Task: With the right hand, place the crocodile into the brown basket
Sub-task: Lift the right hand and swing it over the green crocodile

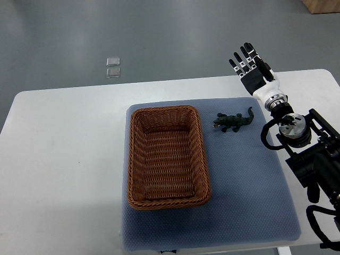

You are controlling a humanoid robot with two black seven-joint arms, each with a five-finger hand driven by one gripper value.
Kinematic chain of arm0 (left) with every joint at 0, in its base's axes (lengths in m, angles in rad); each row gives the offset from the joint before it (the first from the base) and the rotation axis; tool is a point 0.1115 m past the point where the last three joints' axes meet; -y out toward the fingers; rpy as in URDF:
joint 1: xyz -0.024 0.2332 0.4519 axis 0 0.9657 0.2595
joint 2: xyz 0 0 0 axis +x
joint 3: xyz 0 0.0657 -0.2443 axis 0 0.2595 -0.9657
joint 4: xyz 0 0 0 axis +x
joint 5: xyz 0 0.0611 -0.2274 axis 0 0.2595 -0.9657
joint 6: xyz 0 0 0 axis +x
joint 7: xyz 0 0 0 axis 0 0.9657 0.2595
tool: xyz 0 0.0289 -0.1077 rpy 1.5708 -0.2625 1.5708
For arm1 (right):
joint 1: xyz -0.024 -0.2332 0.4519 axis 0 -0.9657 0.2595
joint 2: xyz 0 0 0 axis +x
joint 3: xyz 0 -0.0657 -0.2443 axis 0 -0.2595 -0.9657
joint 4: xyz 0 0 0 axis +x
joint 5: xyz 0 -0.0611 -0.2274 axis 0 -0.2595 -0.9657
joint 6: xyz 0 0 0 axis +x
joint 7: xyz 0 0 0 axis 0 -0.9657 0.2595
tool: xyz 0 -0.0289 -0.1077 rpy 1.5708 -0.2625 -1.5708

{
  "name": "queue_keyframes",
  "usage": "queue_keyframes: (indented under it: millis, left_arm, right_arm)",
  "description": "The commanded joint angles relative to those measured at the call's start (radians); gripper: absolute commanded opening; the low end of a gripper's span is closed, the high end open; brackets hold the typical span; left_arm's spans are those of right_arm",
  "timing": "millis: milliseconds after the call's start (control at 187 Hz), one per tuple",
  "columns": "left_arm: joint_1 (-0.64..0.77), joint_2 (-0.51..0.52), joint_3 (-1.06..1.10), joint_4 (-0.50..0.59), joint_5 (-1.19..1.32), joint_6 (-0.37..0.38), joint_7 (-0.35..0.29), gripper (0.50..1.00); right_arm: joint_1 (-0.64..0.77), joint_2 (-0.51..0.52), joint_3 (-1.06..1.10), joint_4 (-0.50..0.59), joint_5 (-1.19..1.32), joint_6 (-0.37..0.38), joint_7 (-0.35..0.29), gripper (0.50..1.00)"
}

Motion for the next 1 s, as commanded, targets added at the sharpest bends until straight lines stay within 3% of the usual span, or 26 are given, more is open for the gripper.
queue_keyframes:
  millis: [0,374,587,843,993]
  left_arm:
    - [0.000,0.000,0.000,0.000,0.001,0.000,0.000,1.000]
    - [0.000,0.000,0.002,0.000,0.001,0.000,-0.002,1.000]
    - [0.000,0.000,0.000,0.000,0.001,-0.002,-0.002,1.000]
    - [0.000,0.000,-0.003,-0.002,0.001,-0.003,-0.002,1.000]
    - [-0.005,0.000,-0.003,-0.002,0.002,-0.012,-0.002,1.000]
  right_arm:
    - [0.000,0.000,0.000,0.000,0.000,0.000,0.000,0.938]
    - [0.015,-0.019,-0.015,0.001,-0.008,0.011,-0.006,0.938]
    - [0.101,-0.180,-0.227,0.020,-0.184,0.040,-0.084,0.938]
    - [0.426,-0.443,-0.715,0.116,-0.560,0.133,-0.261,0.938]
    - [0.646,-0.491,-1.029,0.173,-0.686,0.201,-0.308,0.938]
